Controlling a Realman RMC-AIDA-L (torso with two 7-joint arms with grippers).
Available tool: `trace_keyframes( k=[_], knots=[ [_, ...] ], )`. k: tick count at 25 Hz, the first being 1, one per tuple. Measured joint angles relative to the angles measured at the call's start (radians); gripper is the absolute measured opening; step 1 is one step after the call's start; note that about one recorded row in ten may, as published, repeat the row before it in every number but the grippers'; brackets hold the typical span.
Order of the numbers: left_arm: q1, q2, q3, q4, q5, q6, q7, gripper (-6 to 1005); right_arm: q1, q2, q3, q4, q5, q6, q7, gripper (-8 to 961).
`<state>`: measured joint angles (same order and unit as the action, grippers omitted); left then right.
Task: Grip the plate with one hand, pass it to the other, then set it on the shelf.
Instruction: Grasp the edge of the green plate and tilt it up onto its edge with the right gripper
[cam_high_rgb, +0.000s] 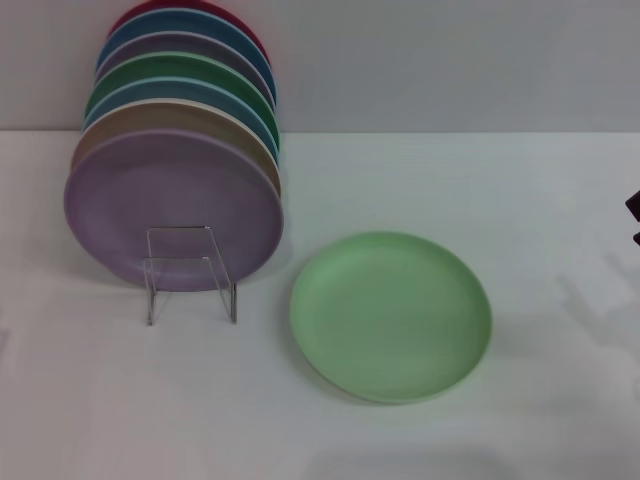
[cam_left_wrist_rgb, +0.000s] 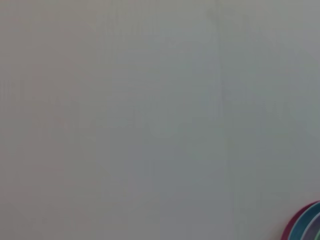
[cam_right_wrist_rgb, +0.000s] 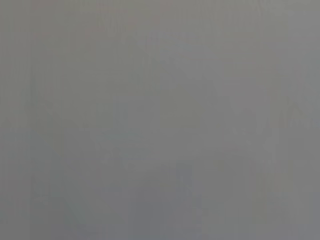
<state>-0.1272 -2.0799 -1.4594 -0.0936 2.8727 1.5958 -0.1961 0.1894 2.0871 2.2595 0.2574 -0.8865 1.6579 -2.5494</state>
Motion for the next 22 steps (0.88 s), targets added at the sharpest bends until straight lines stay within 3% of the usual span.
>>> trace_keyframes(
  k=[9, 14, 19, 20, 21, 22],
  knots=[
    [-0.002, 0.001, -0.001, 0.006, 0.001, 0.004, 0.000, 814, 0.005, 0.003, 0.007, -0.006, 0.010, 0.011, -0.041, 777],
    [-0.003, 0.001, -0.001, 0.007, 0.001, -0.026, 0.002, 814, 0.015, 0.000, 0.000, 0.037, 0.079, 0.092, -0.049, 777],
    [-0.005, 0.000, -0.001, 0.004, 0.001, -0.054, 0.007, 814, 0.055, -0.003, -0.029, 0.212, 0.050, -0.028, 0.180, 777],
    [-0.005, 0.001, -0.002, 0.003, 0.001, -0.056, 0.008, 814, 0.058, -0.002, -0.045, 0.259, 0.042, -0.068, 0.217, 777],
    [-0.007, 0.001, -0.006, 0.003, 0.000, -0.060, 0.008, 813, 0.054, -0.002, -0.111, 0.383, 0.029, -0.195, 0.342, 777],
    [-0.007, 0.001, -0.006, 0.003, 0.000, -0.060, 0.008, 813, 0.054, -0.002, -0.111, 0.383, 0.029, -0.195, 0.342, 777]
  ],
)
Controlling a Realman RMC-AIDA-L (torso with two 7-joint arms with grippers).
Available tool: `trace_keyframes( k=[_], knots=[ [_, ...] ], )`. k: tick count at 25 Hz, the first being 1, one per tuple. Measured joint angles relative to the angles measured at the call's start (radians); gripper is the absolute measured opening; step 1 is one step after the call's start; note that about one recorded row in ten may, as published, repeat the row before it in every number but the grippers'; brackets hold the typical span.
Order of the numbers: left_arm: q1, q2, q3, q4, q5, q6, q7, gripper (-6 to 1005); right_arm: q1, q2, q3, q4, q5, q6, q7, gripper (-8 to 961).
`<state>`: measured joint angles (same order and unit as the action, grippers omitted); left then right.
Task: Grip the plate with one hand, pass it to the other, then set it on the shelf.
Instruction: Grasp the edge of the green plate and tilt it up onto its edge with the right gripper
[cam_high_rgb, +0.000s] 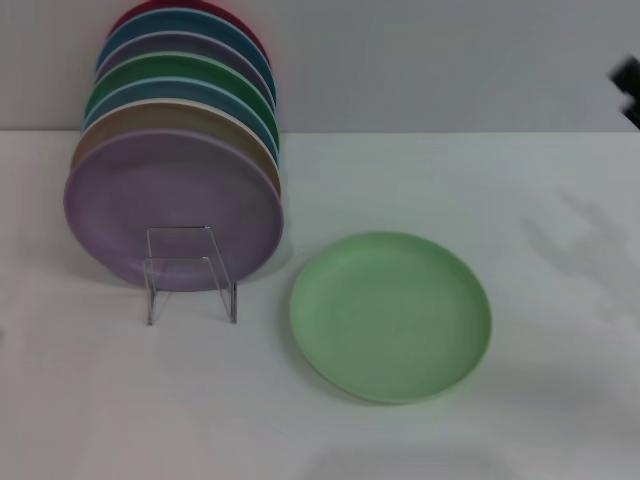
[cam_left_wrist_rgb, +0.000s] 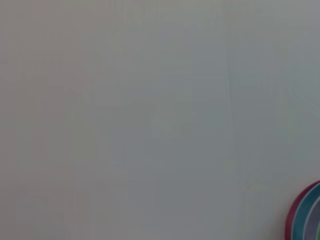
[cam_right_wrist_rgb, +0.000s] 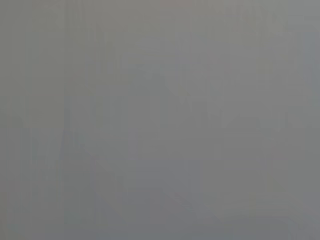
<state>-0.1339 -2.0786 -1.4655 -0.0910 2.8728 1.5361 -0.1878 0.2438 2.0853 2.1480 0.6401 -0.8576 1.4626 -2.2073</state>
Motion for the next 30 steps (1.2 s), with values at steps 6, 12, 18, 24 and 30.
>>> trace_keyframes(
  k=[6, 12, 18, 24, 30],
  knots=[
    [-0.012, 0.002, -0.003, -0.001, -0.001, -0.002, 0.002, 813, -0.066, -0.007, -0.230, 0.562, -0.377, -0.624, 0.593, 778],
    [-0.018, 0.003, -0.003, -0.008, -0.002, 0.005, 0.002, 813, 0.036, -0.026, -0.277, 0.798, -1.181, -0.826, 1.444, 778],
    [-0.024, 0.002, 0.000, -0.013, -0.001, 0.000, 0.003, 813, 0.191, -0.014, -0.279, 0.746, -1.595, -0.546, 1.750, 778],
    [-0.025, 0.000, 0.001, -0.013, -0.001, -0.002, 0.004, 813, 0.275, -0.013, -0.284, 0.622, -1.629, -0.409, 1.682, 778],
    [-0.027, 0.000, -0.002, -0.012, -0.001, -0.002, 0.004, 813, 0.305, -0.013, -0.324, 0.543, -1.617, -0.385, 1.655, 778]
  ],
)
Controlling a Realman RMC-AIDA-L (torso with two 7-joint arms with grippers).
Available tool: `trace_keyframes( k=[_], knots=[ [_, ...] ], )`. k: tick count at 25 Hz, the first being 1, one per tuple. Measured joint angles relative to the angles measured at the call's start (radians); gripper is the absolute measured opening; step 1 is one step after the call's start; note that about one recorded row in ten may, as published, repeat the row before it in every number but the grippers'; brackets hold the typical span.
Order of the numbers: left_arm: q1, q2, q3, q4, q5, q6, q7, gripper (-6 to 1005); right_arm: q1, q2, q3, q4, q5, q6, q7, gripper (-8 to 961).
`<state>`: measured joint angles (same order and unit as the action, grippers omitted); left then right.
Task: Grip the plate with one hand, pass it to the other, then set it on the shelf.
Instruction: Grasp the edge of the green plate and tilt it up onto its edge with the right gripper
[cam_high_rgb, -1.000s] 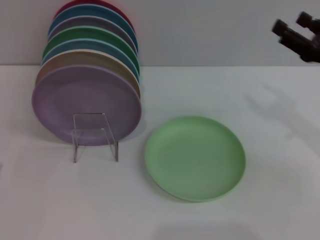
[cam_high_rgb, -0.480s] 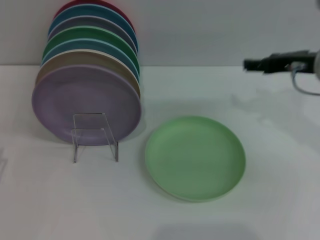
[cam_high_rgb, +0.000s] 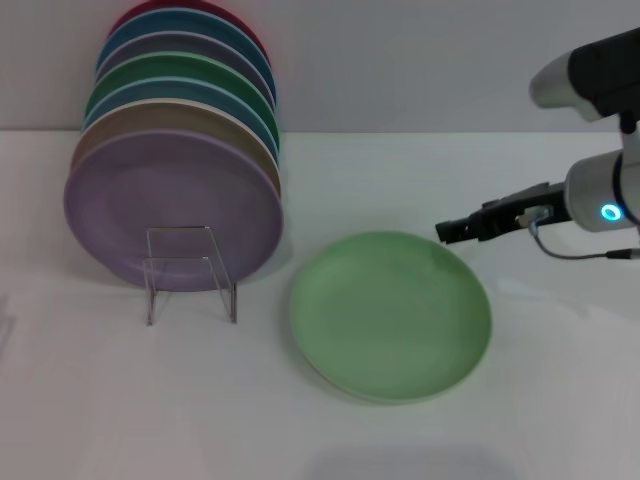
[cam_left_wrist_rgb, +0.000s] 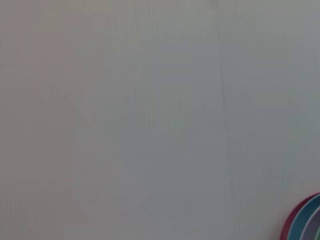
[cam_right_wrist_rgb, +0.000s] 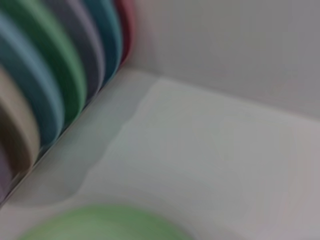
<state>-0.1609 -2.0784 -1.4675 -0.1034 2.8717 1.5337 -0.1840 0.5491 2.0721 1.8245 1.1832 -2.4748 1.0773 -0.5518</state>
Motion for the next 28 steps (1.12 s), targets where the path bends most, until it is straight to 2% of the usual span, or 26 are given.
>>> trace_keyframes(
  k=[7, 28],
  knots=[
    [-0.005, 0.001, -0.002, 0.000, 0.000, 0.000, 0.000, 813, 0.044, 0.000, -0.023, -0.071, -0.022, 0.018, -0.009, 778],
    [-0.015, 0.000, 0.001, -0.001, 0.000, -0.001, -0.003, 812, 0.066, 0.000, -0.042, -0.172, -0.065, 0.001, -0.018, 779]
  ],
)
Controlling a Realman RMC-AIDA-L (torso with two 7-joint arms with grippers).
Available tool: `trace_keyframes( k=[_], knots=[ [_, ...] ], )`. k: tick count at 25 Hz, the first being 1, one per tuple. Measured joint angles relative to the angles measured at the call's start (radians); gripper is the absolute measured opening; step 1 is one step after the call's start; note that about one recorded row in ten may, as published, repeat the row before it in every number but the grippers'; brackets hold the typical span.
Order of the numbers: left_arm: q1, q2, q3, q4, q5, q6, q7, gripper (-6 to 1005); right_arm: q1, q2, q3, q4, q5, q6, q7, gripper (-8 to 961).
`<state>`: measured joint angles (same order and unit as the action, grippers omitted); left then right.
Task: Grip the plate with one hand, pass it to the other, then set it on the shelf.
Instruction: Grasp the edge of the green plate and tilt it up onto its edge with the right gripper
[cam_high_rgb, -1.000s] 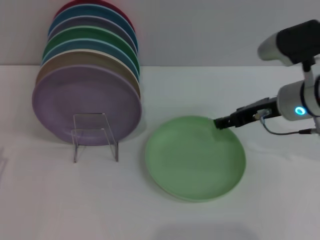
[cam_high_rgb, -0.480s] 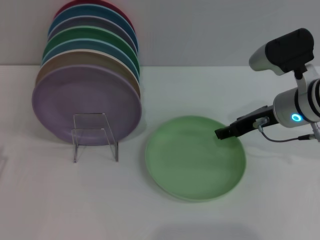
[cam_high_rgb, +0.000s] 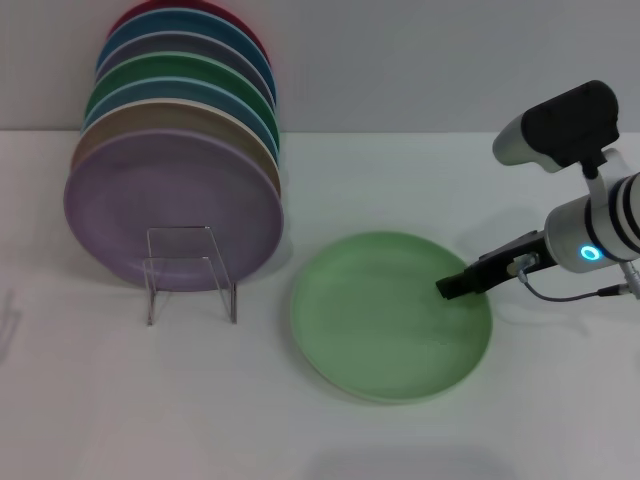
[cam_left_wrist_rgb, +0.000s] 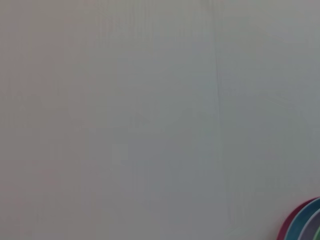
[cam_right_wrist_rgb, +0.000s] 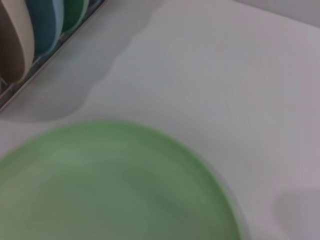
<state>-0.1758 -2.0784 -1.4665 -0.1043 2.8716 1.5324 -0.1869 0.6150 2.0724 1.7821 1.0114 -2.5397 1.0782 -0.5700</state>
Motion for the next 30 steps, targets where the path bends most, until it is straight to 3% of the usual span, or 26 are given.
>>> trace_keyframes(
  k=[9, 16, 30],
  knots=[
    [-0.003, 0.000, 0.003, 0.000, 0.000, 0.003, -0.005, 812, 0.015, 0.000, -0.030, -0.019, 0.000, 0.001, 0.000, 779],
    [-0.004, 0.000, 0.004, 0.000, 0.003, 0.005, -0.006, 812, 0.015, 0.000, -0.044, -0.022, -0.003, -0.003, -0.003, 370],
    [-0.018, -0.001, 0.006, -0.005, 0.006, 0.006, -0.007, 811, -0.010, 0.002, -0.067, 0.015, 0.000, -0.007, -0.003, 189]
  ],
)
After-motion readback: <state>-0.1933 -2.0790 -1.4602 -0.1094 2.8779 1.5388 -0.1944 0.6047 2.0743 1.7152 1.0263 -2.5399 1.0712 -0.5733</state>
